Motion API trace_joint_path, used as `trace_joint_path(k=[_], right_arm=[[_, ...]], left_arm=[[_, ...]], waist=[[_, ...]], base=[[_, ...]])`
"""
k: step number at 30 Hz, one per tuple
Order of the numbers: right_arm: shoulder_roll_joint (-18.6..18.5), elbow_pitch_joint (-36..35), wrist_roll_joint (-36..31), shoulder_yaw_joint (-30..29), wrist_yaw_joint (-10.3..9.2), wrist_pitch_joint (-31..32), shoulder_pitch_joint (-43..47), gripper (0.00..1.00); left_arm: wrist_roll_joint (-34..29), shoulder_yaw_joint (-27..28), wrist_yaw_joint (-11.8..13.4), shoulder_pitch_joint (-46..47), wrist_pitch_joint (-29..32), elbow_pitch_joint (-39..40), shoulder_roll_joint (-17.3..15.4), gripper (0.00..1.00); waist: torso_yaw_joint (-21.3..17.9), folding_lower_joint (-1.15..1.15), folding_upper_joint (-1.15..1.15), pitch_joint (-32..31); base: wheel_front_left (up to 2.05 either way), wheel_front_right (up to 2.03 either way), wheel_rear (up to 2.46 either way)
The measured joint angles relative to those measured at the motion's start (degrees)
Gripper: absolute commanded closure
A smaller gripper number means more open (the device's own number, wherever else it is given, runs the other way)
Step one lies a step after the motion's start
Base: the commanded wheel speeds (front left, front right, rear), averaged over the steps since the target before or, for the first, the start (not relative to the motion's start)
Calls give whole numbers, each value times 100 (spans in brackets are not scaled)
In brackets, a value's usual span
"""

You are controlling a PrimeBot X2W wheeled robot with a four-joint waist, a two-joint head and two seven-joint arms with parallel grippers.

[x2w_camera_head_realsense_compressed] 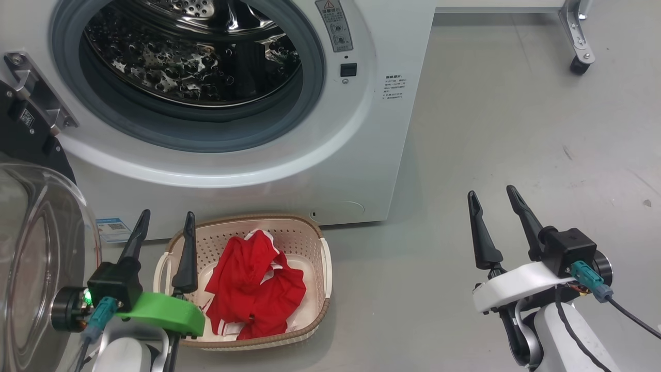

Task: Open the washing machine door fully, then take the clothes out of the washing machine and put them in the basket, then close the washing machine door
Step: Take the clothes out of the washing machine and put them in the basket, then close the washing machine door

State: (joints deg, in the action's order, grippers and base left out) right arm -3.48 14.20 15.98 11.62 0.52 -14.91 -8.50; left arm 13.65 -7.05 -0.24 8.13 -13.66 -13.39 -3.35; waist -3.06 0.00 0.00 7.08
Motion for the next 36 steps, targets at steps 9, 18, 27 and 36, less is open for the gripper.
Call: trace_joint_path(k=[9,18,27,36], right_arm=[[9,-42,-11,1,0,0,87,0],[19,-82,-56,-3,0,0,99,0],[25,-93,-56,-15,1,0,134,0],[29,-113,-57,-49,10,0,150,0]], left_arm=[[0,-22,80,-289,172,319,-1,0],[11,-36,104,-475,303,634,-4,0],[12,-38,153,-573,412,905,-5,0],[11,-44,202,-660,513,1126,-22,0]], waist=[[-34,0,0,-26],[-42,0,0,-22],[-45,0,0,-3],[-42,0,0,11]], base=[[0,0,0],[0,0,0],[0,0,0],[-4,4,0]])
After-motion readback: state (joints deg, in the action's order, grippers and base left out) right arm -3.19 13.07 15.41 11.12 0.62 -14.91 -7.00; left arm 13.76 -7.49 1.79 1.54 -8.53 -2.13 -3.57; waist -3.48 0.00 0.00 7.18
